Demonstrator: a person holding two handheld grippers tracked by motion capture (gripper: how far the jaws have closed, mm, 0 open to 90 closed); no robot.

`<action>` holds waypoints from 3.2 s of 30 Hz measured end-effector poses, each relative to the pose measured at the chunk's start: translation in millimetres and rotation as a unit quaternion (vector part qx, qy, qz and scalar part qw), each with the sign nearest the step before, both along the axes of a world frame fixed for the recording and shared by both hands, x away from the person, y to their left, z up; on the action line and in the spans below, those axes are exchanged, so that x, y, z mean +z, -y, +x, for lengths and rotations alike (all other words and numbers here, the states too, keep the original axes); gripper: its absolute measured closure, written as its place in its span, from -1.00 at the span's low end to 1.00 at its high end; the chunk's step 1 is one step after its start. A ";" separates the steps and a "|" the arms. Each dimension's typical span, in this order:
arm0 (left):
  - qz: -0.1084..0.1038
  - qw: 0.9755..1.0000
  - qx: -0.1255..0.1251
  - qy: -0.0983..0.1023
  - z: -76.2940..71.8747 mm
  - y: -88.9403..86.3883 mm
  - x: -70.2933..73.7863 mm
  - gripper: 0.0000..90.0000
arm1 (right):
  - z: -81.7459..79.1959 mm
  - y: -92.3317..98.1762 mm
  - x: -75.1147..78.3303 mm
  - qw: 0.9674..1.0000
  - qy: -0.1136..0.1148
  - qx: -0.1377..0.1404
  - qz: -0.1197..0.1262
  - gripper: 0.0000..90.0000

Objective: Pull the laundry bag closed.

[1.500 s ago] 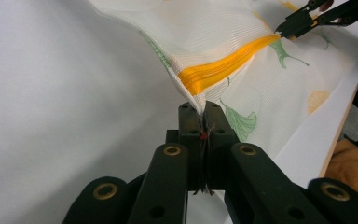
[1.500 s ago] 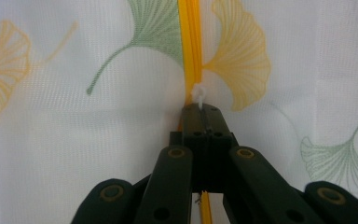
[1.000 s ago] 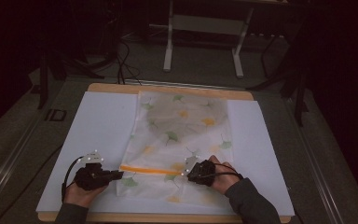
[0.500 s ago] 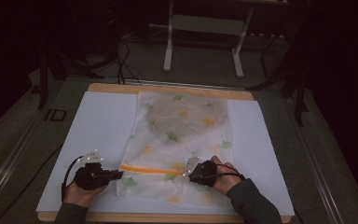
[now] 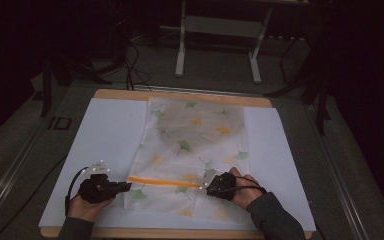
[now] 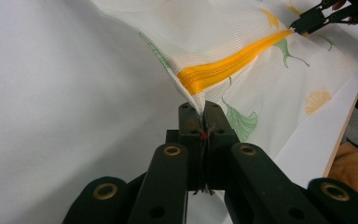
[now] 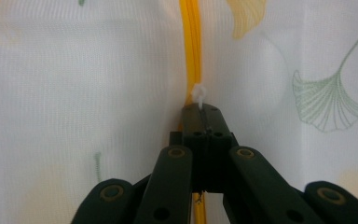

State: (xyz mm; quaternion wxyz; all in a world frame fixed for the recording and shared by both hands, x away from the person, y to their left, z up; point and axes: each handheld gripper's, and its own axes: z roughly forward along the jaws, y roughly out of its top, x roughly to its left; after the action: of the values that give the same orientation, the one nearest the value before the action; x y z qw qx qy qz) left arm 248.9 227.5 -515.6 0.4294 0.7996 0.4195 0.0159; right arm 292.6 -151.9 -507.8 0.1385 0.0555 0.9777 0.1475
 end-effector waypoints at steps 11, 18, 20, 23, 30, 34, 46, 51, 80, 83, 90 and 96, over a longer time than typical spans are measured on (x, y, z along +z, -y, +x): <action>-0.001 1.000 0.000 0.000 0.1 -0.2 0.0 0.96 | 0.0 8.2 1.4 1.000 0.001 -0.003 -0.004 1.00; -0.002 1.000 0.000 0.000 0.2 -0.3 0.0 0.96 | 0.7 16.5 3.2 1.000 0.005 -0.008 -0.005 1.00; -0.001 1.000 0.000 0.000 0.2 0.0 -0.1 0.96 | 0.2 18.2 3.0 1.000 0.005 -0.011 -0.007 1.00; -0.001 1.000 0.002 0.001 0.3 -0.4 -0.2 0.96 | 0.8 20.6 2.9 1.000 0.005 -0.012 -0.009 1.00; -0.002 1.000 0.002 0.000 0.3 -0.5 -0.4 0.96 | 0.9 29.7 2.0 1.000 0.001 -0.021 -0.016 1.00; -0.001 1.000 0.002 0.000 0.5 -0.4 -0.6 0.96 | 1.2 34.3 2.0 1.000 0.001 -0.022 -0.017 1.00; 0.000 1.000 0.001 0.000 0.5 -0.5 -0.4 0.96 | 0.6 48.1 2.9 0.999 0.001 -0.033 -0.023 1.00; -0.001 1.000 0.002 0.000 0.5 -0.6 -0.4 0.96 | 0.3 52.1 2.1 0.999 -0.001 -0.036 -0.025 1.00; 0.000 1.000 0.003 -0.003 0.4 -1.1 -1.1 0.96 | -11.5 84.7 4.0 0.996 0.013 -0.061 -0.057 1.00; -0.001 1.000 0.003 -0.006 0.2 -1.2 -1.6 0.96 | -12.8 90.3 5.4 0.995 0.016 -0.068 -0.066 1.00; 0.002 1.000 -0.003 -0.012 -0.7 -0.5 -3.6 0.97 | -14.3 103.6 9.4 0.994 0.016 -0.086 -0.064 1.00; 0.002 1.000 -0.007 -0.021 -3.0 0.9 -6.2 0.97 | -16.2 109.6 9.5 0.994 0.014 -0.090 -0.058 1.00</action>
State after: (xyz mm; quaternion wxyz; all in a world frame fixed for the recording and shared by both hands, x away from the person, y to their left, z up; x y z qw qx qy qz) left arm 245.9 226.6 -521.7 0.4190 0.8033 0.4232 -0.0030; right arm 276.4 -261.5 -498.3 0.1683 0.1326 0.9736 0.0784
